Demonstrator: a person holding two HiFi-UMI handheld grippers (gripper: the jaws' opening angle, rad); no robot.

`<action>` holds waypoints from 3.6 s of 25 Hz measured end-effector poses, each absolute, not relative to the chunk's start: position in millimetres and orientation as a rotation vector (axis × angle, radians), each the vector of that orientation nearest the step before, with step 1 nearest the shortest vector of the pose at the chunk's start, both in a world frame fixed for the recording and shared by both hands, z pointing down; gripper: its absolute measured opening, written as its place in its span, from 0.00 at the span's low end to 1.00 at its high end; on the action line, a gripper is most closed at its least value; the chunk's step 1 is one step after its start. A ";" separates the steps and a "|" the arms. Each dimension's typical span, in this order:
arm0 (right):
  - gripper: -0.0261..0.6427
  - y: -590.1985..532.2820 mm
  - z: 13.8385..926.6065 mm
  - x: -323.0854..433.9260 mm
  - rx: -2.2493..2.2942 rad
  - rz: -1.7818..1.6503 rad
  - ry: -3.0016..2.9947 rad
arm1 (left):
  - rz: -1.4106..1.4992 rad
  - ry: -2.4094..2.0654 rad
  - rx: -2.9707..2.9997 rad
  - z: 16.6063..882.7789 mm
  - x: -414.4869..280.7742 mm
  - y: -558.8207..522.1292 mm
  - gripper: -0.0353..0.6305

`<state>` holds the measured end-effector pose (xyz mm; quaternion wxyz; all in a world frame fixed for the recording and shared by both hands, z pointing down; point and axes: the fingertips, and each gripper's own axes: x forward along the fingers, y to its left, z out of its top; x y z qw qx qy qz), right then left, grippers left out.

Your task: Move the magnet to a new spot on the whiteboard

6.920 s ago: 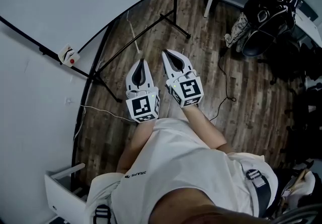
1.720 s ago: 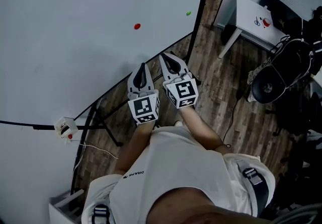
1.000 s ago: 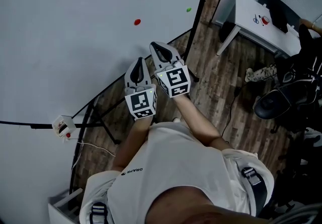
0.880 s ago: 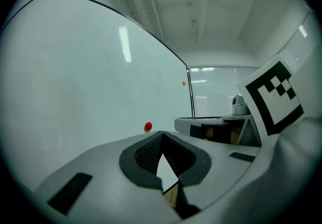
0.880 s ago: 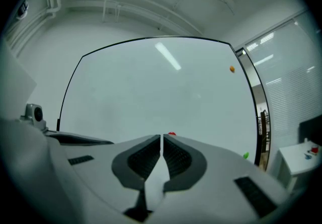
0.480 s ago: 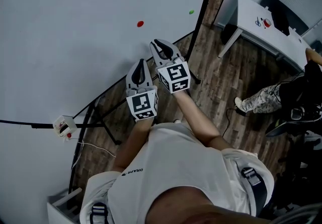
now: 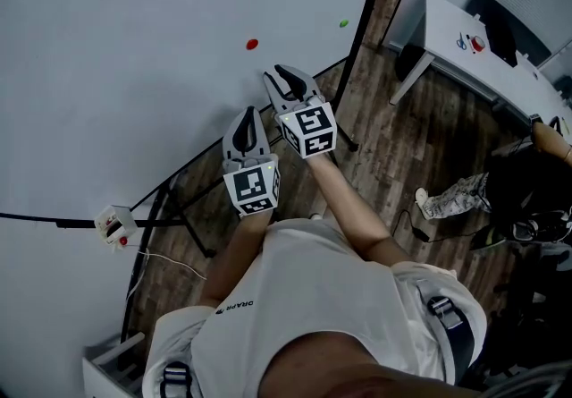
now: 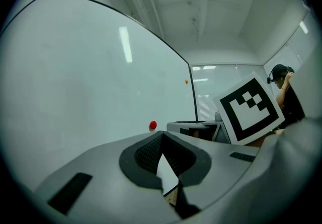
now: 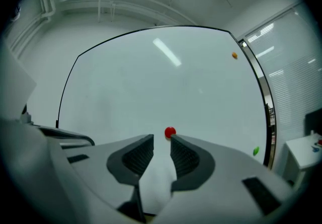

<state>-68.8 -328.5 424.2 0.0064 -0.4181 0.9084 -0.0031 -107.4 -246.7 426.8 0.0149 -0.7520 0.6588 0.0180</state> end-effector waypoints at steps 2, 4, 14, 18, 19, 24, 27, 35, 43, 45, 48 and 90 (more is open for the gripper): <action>0.19 -331.2 426.1 -73.9 -1.290 -0.033 2.849 | 0.057 2.053 -2.338 426.8 -110.0 -247.9 0.06; 0.21 -334.2 427.5 -77.9 -1.281 -0.047 2.856 | 0.058 2.056 -2.337 426.5 -111.7 -249.1 0.06; 0.23 -353.5 429.0 -84.5 -1.301 -0.036 2.854 | 0.043 2.054 -2.340 428.3 -119.0 -252.6 0.06; 0.24 -358.4 431.3 -89.9 -1.304 -0.021 2.866 | 0.049 2.046 -2.339 426.6 -119.3 -253.9 0.06; 0.25 -360.1 431.3 -90.4 -1.304 -0.020 2.867 | 0.049 2.043 -2.339 425.7 -118.1 -254.3 0.06; 0.26 -368.6 431.9 -95.3 -1.307 -0.013 2.892 | 0.043 2.044 -2.339 424.2 -118.6 -255.7 0.06; 0.26 -373.9 431.4 -97.3 -1.315 -0.013 2.900 | 0.044 2.048 -2.332 422.6 -121.0 -255.7 0.06; 0.26 -383.5 431.1 -104.2 -1.313 0.008 2.913 | 0.043 2.055 -2.333 426.3 -122.9 -255.0 0.06; 0.29 -393.9 427.9 -103.4 -1.306 -0.014 2.912 | 0.040 2.058 -2.338 428.2 -120.6 -252.7 0.06; 0.29 -396.1 429.9 -106.1 -1.297 -0.015 2.924 | 0.041 2.056 -2.341 429.1 -120.5 -253.2 0.06; 0.29 -398.1 429.9 -108.3 -1.295 -0.009 2.929 | 0.041 2.061 -2.337 429.6 -120.9 -253.1 0.06; 0.24 -413.0 426.1 -113.1 -1.363 -0.004 2.880 | 0.069 2.081 -2.366 434.2 -125.3 -248.3 0.06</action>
